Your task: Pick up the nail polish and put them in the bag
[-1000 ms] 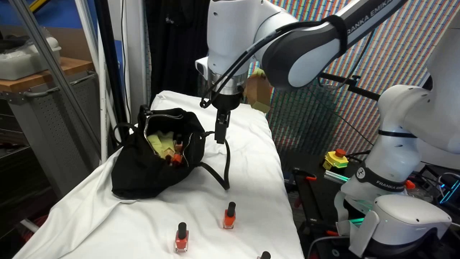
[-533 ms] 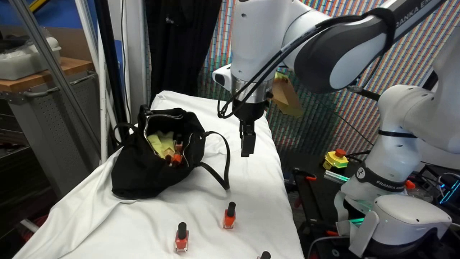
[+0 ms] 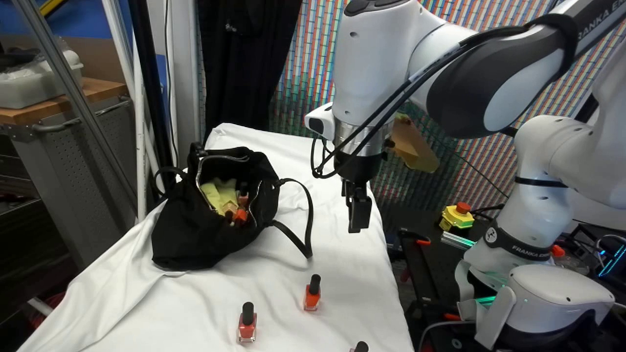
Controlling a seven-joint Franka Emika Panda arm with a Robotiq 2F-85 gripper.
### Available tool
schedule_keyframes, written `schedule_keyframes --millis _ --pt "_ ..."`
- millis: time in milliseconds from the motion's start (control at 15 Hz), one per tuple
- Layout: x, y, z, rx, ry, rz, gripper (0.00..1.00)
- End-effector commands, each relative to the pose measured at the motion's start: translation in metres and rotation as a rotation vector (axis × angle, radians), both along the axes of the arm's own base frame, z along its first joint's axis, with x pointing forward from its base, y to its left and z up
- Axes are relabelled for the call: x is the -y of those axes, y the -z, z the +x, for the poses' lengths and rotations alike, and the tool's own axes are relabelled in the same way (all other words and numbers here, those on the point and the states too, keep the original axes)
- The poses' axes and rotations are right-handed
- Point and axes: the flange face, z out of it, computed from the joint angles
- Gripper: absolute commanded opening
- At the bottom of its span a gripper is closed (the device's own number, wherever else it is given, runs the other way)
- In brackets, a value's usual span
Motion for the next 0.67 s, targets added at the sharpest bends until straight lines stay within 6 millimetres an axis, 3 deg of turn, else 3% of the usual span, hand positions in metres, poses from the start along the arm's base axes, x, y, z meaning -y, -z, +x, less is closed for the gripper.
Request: schedule_keyframes --millis 0,600 --pt "-0.016 -0.006 -0.01 -0.008 0.018 0.046 1.0" --pt "-0.045 0.002 -0.01 -0.023 0.043 0.113 1.0"
